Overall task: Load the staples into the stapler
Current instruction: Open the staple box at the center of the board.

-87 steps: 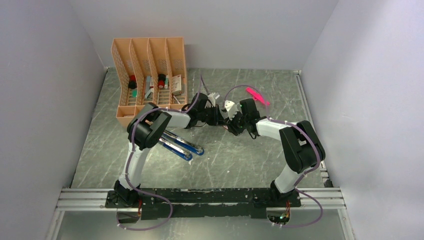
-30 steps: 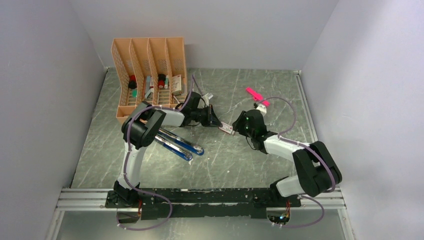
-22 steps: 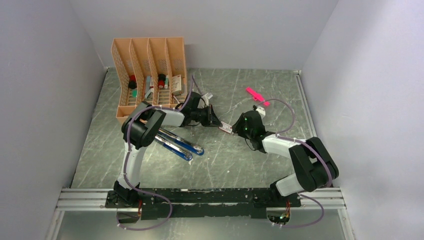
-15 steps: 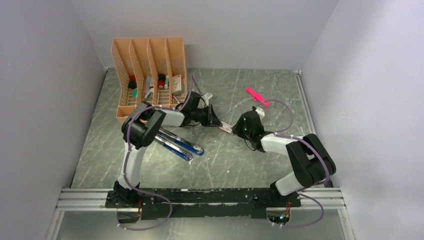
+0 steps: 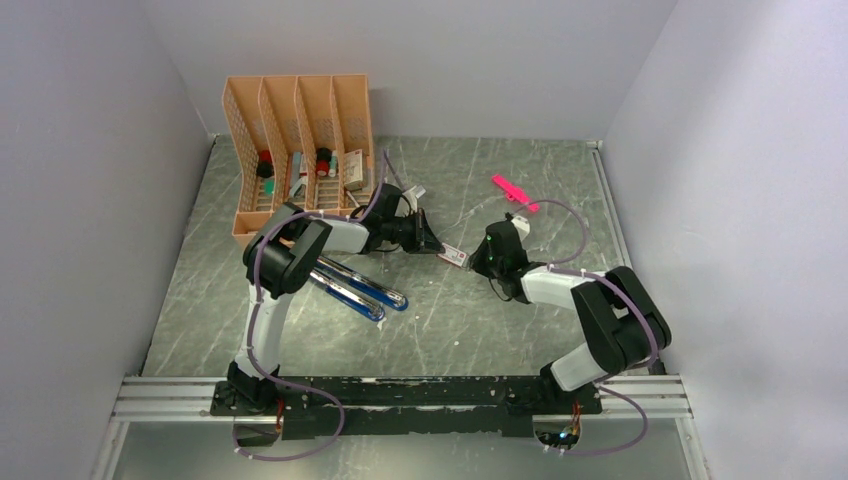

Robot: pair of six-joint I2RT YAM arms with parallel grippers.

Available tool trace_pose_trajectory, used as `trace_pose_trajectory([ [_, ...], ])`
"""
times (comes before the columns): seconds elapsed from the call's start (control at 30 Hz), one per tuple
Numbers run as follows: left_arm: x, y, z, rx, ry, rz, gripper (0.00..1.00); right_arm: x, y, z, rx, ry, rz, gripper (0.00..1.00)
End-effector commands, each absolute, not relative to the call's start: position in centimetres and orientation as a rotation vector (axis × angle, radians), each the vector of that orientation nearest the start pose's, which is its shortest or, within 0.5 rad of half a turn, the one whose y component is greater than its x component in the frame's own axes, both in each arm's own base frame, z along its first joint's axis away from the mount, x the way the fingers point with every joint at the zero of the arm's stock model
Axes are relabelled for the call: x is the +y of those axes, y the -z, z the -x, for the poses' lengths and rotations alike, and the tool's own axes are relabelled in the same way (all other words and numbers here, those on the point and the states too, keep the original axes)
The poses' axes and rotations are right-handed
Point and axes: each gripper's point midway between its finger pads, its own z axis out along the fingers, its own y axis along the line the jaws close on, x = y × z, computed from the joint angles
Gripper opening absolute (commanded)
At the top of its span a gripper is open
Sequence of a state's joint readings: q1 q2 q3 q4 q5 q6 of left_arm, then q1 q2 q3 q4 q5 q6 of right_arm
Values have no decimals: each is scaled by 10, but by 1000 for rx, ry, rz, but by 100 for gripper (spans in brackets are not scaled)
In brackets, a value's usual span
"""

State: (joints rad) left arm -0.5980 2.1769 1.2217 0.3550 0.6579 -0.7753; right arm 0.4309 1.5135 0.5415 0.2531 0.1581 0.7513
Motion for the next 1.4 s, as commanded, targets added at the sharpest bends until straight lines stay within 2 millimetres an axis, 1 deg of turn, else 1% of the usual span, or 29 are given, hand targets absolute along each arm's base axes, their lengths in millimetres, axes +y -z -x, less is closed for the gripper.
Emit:
trace_pose_trajectory([
  [0.0, -393, -52, -350, 2354, 1442, -232, 7, 139, -20, -326, 2267, -372, -471, 22],
  [0.2, -393, -52, -350, 2352, 1442, -233, 7, 144, -18, -322, 2285, -402, -458, 19],
  [0.43, -392, -51, -349, 2352, 1442, -234, 7, 146, -9, -318, 2320, -406, -449, 14],
  [0.63, -391, -52, -349, 2352, 1439, -239, 7, 146, -3, -319, 2338, -393, -442, 13],
  [0.77, -392, -52, -349, 2354, 1437, -239, 7, 144, -1, -319, 2343, -391, -440, 7],
  [0.83, -391, -53, -351, 2353, 1436, -233, 7, 140, -1, -318, 2336, -380, -453, 0],
  [1.03, -385, -59, -364, 2337, 1438, -214, 7, 112, -5, -315, 2291, -361, -533, 0],
  [1.07, -383, -60, -367, 2333, 1435, -210, 7, 105, -4, -314, 2289, -354, -552, 0],
  [1.13, -380, -63, -374, 2325, 1427, -206, 7, 98, -3, -312, 2289, -357, -570, 0],
  [1.23, -372, -67, -386, 2311, 1401, -191, 7, 91, -2, -307, 2295, -356, -576, 0],
  [1.37, -363, -71, -403, 2302, 1380, -167, 7, 89, -3, -303, 2308, -349, -553, 0],
])
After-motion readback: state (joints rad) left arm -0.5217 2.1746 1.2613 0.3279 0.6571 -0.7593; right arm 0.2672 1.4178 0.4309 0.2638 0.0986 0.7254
